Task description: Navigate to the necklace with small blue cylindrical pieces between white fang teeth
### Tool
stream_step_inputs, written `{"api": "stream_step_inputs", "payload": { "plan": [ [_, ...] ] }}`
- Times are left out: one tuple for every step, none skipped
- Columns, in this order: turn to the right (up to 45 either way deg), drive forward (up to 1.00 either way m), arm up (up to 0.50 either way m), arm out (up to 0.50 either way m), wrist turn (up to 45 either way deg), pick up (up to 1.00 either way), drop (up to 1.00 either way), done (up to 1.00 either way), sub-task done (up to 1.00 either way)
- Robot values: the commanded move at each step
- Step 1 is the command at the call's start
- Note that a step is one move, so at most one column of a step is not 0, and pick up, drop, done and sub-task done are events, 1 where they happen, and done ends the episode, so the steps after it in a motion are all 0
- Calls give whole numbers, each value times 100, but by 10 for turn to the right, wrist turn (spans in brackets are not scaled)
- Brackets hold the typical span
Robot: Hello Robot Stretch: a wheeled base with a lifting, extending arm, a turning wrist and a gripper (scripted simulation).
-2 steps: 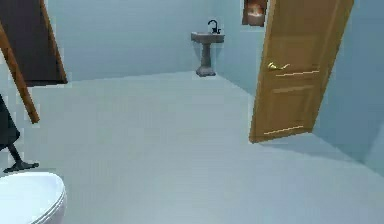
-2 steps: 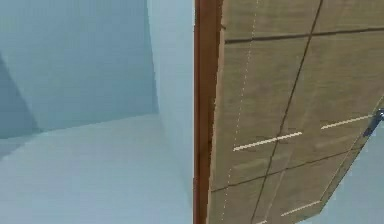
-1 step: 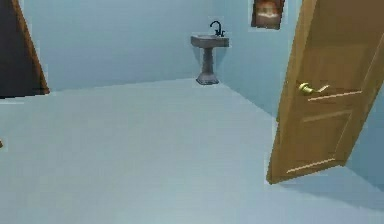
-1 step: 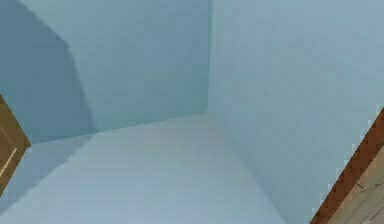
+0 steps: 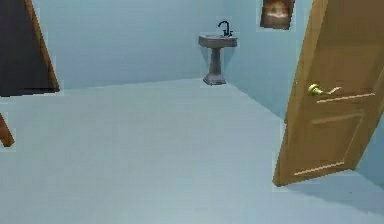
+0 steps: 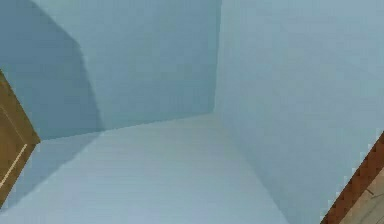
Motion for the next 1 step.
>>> {"api": "stream_step_inputs", "payload": {
  "plan": [
    [450, 0, 0, 0, 0, 0, 0, 0, 0]
  ]
}}
